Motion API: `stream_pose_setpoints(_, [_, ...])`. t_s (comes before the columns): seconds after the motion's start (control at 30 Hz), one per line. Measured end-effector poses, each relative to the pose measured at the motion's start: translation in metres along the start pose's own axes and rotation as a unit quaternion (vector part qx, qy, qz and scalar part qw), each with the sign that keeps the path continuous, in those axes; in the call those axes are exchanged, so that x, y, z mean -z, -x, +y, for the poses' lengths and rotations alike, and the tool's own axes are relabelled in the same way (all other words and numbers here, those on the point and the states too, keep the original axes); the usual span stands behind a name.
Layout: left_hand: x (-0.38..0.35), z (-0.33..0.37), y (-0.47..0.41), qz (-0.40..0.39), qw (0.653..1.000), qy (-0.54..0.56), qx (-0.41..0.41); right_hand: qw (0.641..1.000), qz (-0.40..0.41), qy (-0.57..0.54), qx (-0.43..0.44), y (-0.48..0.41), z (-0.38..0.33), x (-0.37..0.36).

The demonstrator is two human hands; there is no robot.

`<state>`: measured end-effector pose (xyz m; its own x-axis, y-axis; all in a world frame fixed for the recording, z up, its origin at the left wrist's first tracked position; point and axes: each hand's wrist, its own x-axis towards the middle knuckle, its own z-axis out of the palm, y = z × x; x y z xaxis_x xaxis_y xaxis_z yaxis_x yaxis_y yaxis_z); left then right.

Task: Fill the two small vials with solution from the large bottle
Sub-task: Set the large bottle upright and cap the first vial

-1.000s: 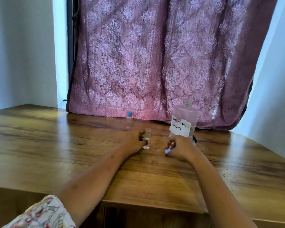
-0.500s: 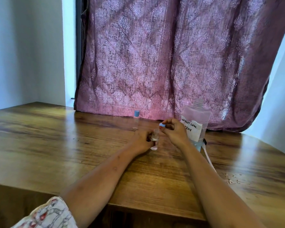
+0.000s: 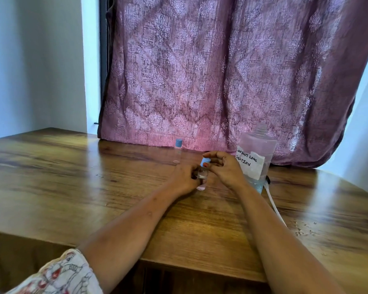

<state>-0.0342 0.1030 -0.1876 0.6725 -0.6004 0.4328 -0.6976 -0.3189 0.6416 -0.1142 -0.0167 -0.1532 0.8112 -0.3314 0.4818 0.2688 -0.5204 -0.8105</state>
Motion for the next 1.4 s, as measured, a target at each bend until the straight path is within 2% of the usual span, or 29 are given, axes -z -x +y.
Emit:
stream_pose_setpoints(0.13, [0.0,0.001,-0.001,-0.001,1.0,-0.003,0.011,0.998,-0.006,0.056,0.024,-0.001,0.0,-0.001])
stream_pose_setpoints(0.4, [0.001,0.001,0.0,0.006,0.999,-0.031,0.01,0.986,0.055,0.159,0.007,0.001,-0.003,-0.01])
stream_pose_setpoints(0.47, [0.001,0.001,0.001,0.006,0.999,-0.034,0.005,0.992,0.03,0.121,-0.011,0.002,-0.004,-0.012])
stream_pose_setpoints(0.57, [0.003,0.004,0.003,0.0,1.0,-0.02,0.004,0.999,-0.028,0.0,-0.034,0.004,-0.005,-0.011])
stream_pose_setpoints(0.63, [0.003,0.005,0.003,-0.005,1.0,-0.014,0.005,0.998,-0.036,-0.028,-0.043,0.003,-0.006,-0.008])
stream_pose_setpoints(0.93, [0.005,0.008,0.005,-0.001,1.0,0.003,0.009,0.996,0.072,0.055,-0.023,0.002,-0.005,-0.002])
stream_pose_setpoints(1.13, [0.006,0.01,0.005,-0.002,1.0,-0.005,0.011,0.987,-0.021,-0.122,-0.103,-0.001,-0.01,-0.011])
stream_pose_setpoints(1.23, [0.006,0.011,0.005,-0.003,1.0,-0.008,0.02,0.979,0.036,-0.158,-0.127,0.0,-0.011,-0.008])
stream_pose_setpoints(1.33, [0.005,0.01,0.005,0.0,0.999,-0.015,0.029,0.975,0.122,-0.143,-0.122,0.001,-0.011,0.001])
stream_pose_setpoints(1.4, [0.006,0.01,0.005,-0.001,0.999,-0.016,0.031,0.974,0.141,-0.138,-0.112,0.0,-0.01,0.003])
